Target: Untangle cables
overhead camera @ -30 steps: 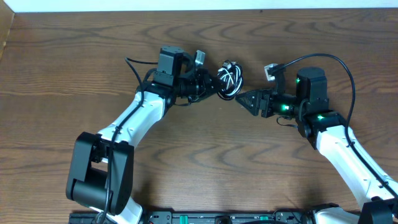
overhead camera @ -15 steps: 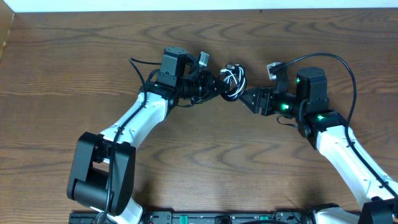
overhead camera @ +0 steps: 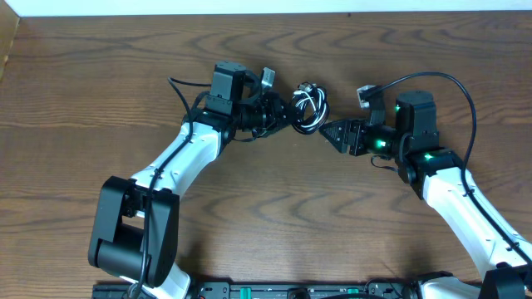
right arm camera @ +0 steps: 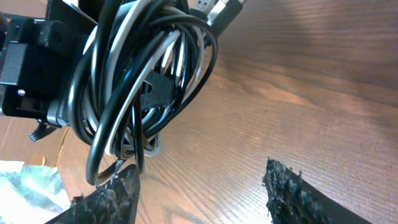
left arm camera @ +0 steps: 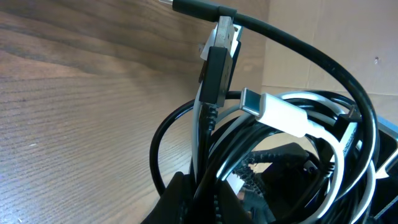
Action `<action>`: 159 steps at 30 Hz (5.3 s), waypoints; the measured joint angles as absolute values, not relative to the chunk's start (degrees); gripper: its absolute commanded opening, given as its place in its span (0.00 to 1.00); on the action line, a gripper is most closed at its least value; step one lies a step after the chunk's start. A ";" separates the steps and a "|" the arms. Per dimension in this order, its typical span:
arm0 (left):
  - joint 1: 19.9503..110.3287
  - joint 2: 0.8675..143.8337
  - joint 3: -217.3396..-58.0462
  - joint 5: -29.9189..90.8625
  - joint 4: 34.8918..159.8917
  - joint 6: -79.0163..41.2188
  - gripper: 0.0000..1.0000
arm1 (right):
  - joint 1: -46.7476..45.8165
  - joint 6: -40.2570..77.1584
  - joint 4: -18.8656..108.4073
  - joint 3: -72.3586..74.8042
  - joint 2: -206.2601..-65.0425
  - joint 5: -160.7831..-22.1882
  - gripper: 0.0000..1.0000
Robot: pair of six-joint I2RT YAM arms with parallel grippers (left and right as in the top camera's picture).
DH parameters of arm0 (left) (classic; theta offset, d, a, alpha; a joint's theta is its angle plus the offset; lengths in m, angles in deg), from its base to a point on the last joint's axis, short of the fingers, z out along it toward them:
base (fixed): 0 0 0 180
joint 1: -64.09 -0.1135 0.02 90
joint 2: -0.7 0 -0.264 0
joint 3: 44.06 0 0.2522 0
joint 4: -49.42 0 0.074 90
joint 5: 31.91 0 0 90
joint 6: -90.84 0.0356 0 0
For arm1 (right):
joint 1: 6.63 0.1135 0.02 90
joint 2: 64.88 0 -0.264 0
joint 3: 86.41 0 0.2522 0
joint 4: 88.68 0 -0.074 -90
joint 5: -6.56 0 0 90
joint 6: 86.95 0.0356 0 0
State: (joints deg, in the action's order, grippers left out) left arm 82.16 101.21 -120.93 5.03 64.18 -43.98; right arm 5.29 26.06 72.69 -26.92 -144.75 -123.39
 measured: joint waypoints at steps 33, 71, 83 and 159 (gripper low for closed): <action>88.80 101.21 -120.91 5.45 62.91 -43.94 0.07 | 5.75 30.87 58.49 -26.17 -144.73 -106.38 0.01; 84.47 101.21 -129.56 37.84 92.92 -6.60 0.66 | 5.47 27.22 59.29 -26.77 -144.75 -85.73 0.57; 94.37 105.56 -130.50 46.03 78.02 -0.37 0.68 | 5.47 25.55 57.46 -26.77 -144.75 -85.31 0.58; 90.81 100.56 -130.50 12.13 79.94 -9.69 0.28 | 4.86 8.96 63.03 -26.77 -144.75 -107.12 0.01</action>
